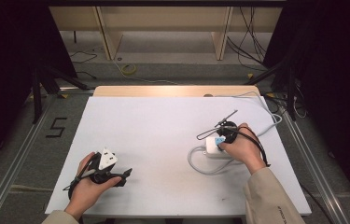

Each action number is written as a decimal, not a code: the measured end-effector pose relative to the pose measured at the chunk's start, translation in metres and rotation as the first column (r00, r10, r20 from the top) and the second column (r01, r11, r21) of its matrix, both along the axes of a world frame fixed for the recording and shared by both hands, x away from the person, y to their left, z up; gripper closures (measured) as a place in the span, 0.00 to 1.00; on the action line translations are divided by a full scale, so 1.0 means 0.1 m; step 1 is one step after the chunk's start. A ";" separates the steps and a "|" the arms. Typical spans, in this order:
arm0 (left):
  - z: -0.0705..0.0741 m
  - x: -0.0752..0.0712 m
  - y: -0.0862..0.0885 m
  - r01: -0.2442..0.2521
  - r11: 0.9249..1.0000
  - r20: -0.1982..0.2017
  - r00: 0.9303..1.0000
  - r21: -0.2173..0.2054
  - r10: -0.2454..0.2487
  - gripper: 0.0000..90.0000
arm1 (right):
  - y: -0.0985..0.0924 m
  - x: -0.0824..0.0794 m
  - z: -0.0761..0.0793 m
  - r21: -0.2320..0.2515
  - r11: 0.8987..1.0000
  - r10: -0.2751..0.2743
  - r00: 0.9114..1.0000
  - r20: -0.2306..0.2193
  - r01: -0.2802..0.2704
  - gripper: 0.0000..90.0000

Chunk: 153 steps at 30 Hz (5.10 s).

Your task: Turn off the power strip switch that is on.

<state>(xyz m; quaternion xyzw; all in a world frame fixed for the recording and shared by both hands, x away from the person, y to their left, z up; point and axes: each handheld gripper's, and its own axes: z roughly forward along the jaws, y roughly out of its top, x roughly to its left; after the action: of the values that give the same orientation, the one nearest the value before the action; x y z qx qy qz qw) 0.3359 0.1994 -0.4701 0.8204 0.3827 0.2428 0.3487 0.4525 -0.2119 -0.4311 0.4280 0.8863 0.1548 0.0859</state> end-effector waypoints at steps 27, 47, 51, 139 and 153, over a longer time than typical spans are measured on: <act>0.00 0.00 0.00 -0.001 1.000 0.001 1.000 0.000 0.001 0.18 | 0.00 -0.05 0.06 0.035 0.999 0.002 0.999 0.053 -0.004 1.00; 0.00 0.00 0.00 -0.003 1.000 0.004 1.000 0.001 0.003 0.18 | -0.04 -0.15 0.08 0.168 0.985 0.011 0.988 0.154 -0.037 1.00; 0.00 0.00 0.00 -0.002 1.000 0.004 1.000 0.001 0.002 0.18 | -0.04 -0.18 0.09 0.189 0.981 0.008 0.986 0.167 -0.039 1.00; 0.00 -0.01 0.01 -0.003 1.000 0.000 1.000 0.002 0.003 0.18 | -0.32 -0.88 -0.14 0.400 0.881 0.083 0.916 0.392 -0.251 0.51; 0.00 -0.01 0.01 -0.001 1.000 -0.005 1.000 0.002 0.001 0.18 | -0.33 -0.91 -0.17 0.401 0.880 0.078 0.909 0.410 -0.257 0.47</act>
<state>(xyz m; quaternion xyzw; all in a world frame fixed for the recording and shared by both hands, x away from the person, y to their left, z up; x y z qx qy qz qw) 0.3347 0.2001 -0.4704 0.8210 0.3838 0.2415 0.3468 0.3618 -0.2449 -0.4477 0.3179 0.8272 0.4409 0.1425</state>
